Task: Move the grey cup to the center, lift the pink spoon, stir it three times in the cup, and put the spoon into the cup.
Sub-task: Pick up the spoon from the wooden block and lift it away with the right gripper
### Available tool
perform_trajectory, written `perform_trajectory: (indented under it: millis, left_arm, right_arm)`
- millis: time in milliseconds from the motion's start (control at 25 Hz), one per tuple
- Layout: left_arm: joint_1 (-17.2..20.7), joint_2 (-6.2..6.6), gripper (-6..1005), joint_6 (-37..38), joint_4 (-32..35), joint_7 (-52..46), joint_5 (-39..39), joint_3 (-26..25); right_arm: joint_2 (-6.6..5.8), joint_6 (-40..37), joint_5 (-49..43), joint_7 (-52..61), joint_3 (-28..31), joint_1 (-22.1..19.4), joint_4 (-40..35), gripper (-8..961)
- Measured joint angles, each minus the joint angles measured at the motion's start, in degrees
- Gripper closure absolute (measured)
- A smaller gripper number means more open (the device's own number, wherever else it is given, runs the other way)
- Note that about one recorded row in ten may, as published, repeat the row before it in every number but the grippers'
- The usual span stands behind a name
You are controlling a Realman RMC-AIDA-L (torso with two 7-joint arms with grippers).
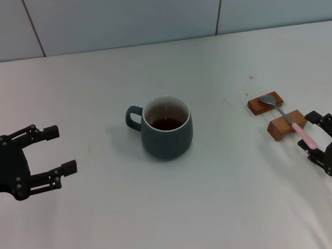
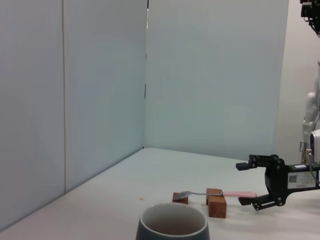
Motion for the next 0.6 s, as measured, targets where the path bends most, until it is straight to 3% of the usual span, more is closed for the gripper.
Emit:
perform_trajectory:
  millis: [600]
  left_arm:
    - [0.03,-0.01,161,0.00,0.43,0.00,-0.81,-0.01]
  right_arm:
    - [0.06,0.93,0.08,0.33,0.15,0.70,0.11,175]
